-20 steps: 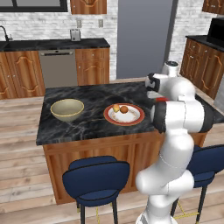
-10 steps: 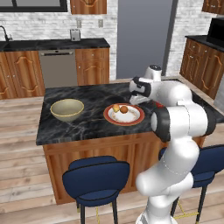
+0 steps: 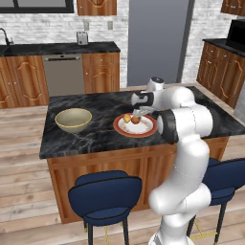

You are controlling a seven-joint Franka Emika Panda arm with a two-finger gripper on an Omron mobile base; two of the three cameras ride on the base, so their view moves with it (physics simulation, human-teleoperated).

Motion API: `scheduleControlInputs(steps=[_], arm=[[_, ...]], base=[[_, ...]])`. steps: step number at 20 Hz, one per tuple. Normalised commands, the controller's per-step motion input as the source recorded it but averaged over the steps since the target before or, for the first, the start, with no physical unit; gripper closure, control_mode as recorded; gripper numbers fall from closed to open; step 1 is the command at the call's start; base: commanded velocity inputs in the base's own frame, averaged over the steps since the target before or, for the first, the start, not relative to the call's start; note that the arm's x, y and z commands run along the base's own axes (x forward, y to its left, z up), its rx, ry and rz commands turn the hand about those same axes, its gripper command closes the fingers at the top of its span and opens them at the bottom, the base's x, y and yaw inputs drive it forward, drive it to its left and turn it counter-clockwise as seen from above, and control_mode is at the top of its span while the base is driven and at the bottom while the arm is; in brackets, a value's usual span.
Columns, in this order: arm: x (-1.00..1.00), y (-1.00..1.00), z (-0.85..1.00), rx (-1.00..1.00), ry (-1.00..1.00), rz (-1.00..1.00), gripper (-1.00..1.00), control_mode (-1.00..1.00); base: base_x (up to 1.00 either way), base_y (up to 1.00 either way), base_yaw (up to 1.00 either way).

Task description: Take the fruits from the plate on the dining counter and place two fruits in each bowl.

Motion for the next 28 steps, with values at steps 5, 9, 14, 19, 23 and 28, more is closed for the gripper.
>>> scheduleControlInputs(steps=[5, 9, 14, 19, 23, 28], arm=[[0.69, 0.03, -0.26, -0.01, 0.00, 0.00, -1.00, -1.00], [0.64, 0.03, -0.25, -0.01, 0.00, 0.00, -1.00, -1.00], [0.51, 0.00, -0.38, 0.00, 0.01, 0.00, -1.00, -1.00], [0.20, 0.00, -0.38, 0.00, 0.03, 0.00, -1.00, -1.00], [0.04, 0.00, -0.28, 0.00, 0.03, 0.00, -1.00, -1.00], [0.18, 0.00, -0.24, 0.00, 0.01, 0.00, -1.00, -1.00]], base=[[0.00, 0.00, 0.00], [0.00, 0.00, 0.00], [0.00, 0.00, 0.00], [0.00, 0.00, 0.00], [0.00, 0.00, 0.00], [0.00, 0.00, 0.00]])
